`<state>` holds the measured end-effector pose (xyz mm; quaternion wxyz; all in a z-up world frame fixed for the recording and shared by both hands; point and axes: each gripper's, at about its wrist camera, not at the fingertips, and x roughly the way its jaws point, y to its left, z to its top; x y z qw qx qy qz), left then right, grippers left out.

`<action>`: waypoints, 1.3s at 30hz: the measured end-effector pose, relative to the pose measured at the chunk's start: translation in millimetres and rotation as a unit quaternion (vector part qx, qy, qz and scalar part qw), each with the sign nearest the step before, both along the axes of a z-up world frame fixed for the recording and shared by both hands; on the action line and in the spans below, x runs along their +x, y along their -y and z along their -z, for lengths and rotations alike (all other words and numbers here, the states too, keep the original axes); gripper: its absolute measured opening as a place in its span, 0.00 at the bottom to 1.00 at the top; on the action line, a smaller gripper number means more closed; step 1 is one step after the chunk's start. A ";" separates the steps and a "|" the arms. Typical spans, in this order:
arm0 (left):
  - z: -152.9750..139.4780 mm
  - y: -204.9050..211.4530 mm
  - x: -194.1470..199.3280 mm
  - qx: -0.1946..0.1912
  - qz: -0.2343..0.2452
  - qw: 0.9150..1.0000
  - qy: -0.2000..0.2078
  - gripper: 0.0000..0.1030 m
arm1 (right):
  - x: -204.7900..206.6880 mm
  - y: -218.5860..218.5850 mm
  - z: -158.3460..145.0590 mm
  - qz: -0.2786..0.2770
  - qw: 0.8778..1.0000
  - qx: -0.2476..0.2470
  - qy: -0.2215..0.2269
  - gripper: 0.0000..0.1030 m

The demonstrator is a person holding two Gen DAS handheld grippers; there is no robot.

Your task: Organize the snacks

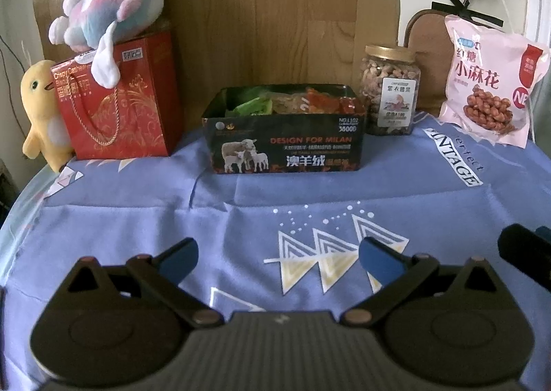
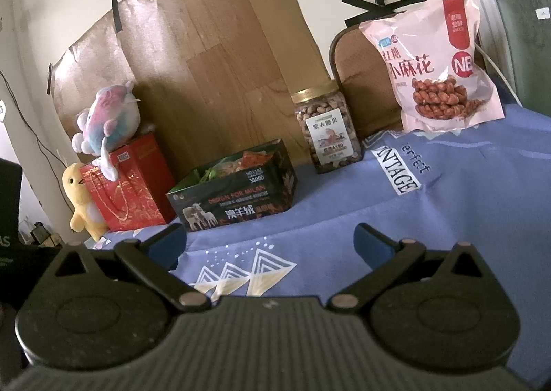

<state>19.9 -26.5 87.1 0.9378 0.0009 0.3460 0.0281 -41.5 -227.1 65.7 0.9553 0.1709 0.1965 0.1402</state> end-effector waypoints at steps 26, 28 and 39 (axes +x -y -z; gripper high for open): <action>3.6 -0.1 8.2 0.011 -0.013 1.000 -0.013 1.00 | -0.5 0.0 1.7 -0.001 1.000 0.001 -0.001 1.00; 4.3 0.0 8.8 0.012 -0.014 1.000 -0.014 1.00 | -0.2 0.1 1.7 -0.001 1.000 0.000 -0.001 1.00; 5.9 0.5 14.2 0.014 -0.015 1.000 -0.020 1.00 | 0.2 0.6 4.1 0.000 1.000 0.002 -0.003 1.00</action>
